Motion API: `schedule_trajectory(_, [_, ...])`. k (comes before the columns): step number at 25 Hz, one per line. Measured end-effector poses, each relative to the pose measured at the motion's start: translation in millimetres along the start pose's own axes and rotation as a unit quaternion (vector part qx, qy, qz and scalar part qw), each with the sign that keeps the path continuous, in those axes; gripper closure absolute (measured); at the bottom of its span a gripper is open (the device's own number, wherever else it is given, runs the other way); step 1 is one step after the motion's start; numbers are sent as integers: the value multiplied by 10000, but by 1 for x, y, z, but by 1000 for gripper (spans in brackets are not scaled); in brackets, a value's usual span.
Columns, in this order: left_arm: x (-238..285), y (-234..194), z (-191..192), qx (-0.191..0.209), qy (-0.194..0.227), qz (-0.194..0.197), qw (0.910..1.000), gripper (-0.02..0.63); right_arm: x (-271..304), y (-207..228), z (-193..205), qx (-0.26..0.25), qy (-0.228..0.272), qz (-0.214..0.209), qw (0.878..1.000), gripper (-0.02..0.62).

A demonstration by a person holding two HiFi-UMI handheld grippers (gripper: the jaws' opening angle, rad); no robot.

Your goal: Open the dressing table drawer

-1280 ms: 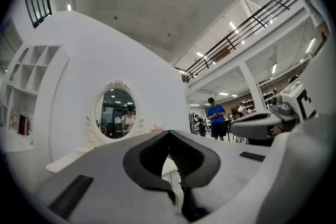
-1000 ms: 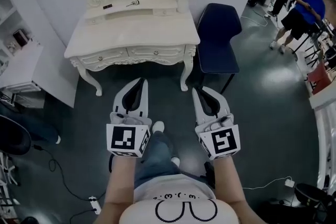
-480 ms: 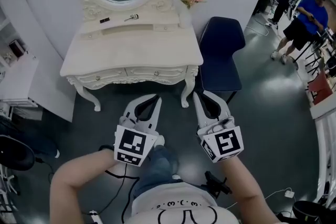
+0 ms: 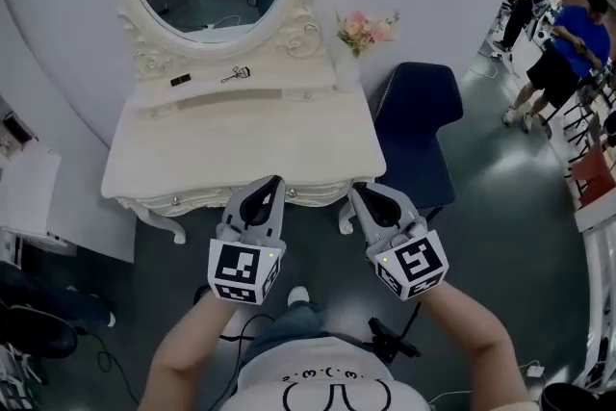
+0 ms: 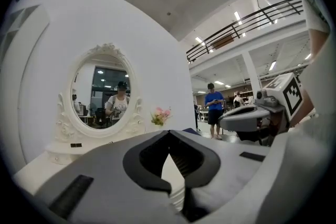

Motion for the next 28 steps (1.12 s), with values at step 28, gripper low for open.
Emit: schedule_trajectory(28, [276,-105,45,-668,-100,-865,9940,575,186,202,126,330,-324,526,9975,598])
Point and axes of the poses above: the fingertips, and each gripper's own axes: x forward along the fingers, y to its right, z out of its underside, the point moved 2 cm from there along -x, backward along the fingers, and after that the axes turned 13 degrees about -x, right-handed, at the moved point
